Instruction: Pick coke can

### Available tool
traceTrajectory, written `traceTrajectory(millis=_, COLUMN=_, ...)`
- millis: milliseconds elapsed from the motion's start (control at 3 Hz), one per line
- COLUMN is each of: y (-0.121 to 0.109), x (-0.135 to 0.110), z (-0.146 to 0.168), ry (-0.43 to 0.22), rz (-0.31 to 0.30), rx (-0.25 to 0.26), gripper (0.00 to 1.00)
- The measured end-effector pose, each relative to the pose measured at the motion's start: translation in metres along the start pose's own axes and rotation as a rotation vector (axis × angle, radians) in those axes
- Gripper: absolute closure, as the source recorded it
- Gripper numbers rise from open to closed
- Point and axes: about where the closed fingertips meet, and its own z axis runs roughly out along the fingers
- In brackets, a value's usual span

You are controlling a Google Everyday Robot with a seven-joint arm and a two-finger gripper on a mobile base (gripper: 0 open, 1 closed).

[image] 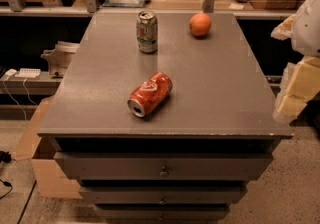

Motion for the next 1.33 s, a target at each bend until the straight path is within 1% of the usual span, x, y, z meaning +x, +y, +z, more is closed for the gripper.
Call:
traceTrajectory(millis=333, y=0.000, x=0.000, z=0.000, ry=0.000, rz=0.000, rx=0.000, gripper=0.00)
traceTrajectory(millis=667, y=-0.004, x=-0.042, z=0.014, ry=-0.015, rz=-0.136, rx=-0.031, gripper=0.00)
traceTrajectory(millis=1000, y=-0.001, x=-0.112, z=0.039, ry=-0.043, rz=-0.366, rx=-0.100, gripper=0.00)
traceTrajectory(millis=1333, y=0.012, x=-0.178, z=0.069, ry=-0.061, rz=-0.587, rx=-0.169, gripper=0.00)
